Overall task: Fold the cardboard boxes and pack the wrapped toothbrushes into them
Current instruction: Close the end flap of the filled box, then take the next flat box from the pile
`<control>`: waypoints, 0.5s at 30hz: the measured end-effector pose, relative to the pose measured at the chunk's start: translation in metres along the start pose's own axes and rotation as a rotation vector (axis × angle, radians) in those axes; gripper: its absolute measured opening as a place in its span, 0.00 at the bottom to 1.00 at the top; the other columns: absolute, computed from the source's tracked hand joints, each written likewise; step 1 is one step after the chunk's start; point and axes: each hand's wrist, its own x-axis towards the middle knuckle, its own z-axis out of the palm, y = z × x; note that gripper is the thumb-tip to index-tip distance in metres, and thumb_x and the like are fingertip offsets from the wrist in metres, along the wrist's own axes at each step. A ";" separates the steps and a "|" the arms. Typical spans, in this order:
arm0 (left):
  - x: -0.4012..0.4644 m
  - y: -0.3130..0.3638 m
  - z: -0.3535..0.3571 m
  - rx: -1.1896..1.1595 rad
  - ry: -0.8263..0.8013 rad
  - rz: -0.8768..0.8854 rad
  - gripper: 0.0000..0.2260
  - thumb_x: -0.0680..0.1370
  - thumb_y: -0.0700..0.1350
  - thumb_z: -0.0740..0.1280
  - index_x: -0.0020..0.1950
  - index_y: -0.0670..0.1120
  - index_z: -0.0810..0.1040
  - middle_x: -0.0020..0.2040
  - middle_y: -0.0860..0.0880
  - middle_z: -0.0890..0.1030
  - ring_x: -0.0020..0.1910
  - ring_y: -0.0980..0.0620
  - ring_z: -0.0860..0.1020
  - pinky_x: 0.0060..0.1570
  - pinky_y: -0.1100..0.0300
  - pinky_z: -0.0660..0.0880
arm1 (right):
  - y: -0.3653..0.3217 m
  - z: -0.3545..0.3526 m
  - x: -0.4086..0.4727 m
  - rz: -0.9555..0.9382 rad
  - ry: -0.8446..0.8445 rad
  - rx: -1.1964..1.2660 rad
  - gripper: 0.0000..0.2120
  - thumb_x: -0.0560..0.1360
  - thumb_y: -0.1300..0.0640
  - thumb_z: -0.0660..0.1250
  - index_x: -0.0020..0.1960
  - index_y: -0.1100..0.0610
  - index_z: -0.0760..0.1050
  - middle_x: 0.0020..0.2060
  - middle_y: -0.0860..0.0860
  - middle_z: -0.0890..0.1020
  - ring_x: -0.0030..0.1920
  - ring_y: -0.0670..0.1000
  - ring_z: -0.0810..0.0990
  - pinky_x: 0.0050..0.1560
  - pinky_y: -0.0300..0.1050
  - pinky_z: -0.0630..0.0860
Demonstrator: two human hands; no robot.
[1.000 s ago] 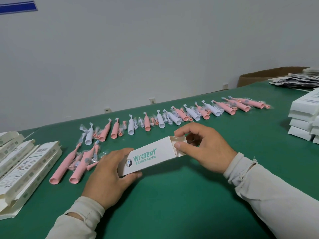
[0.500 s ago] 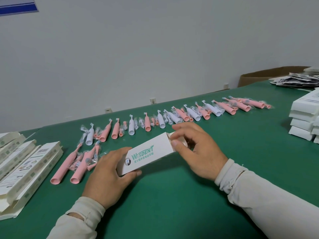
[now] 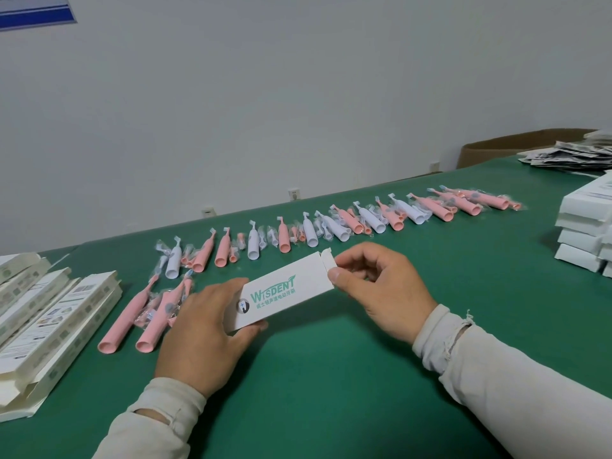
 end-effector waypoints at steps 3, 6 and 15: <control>-0.001 0.002 -0.001 0.024 0.002 0.003 0.26 0.70 0.57 0.77 0.66 0.59 0.74 0.58 0.58 0.79 0.57 0.51 0.72 0.53 0.54 0.69 | -0.002 0.000 0.000 -0.011 0.014 -0.021 0.03 0.73 0.57 0.75 0.43 0.52 0.81 0.37 0.48 0.85 0.40 0.50 0.81 0.50 0.51 0.81; 0.000 0.005 -0.002 0.048 0.003 0.001 0.27 0.70 0.57 0.77 0.67 0.58 0.74 0.58 0.57 0.79 0.57 0.51 0.72 0.53 0.53 0.70 | -0.004 0.000 0.000 -0.003 0.027 -0.015 0.04 0.73 0.58 0.75 0.41 0.54 0.81 0.35 0.48 0.84 0.37 0.50 0.80 0.47 0.50 0.80; -0.002 0.019 -0.004 0.104 0.011 -0.009 0.30 0.71 0.62 0.72 0.70 0.58 0.70 0.60 0.56 0.79 0.56 0.51 0.74 0.48 0.52 0.74 | 0.005 0.010 -0.004 -0.083 -0.010 -0.023 0.13 0.77 0.55 0.71 0.56 0.39 0.78 0.51 0.42 0.81 0.44 0.43 0.81 0.45 0.36 0.77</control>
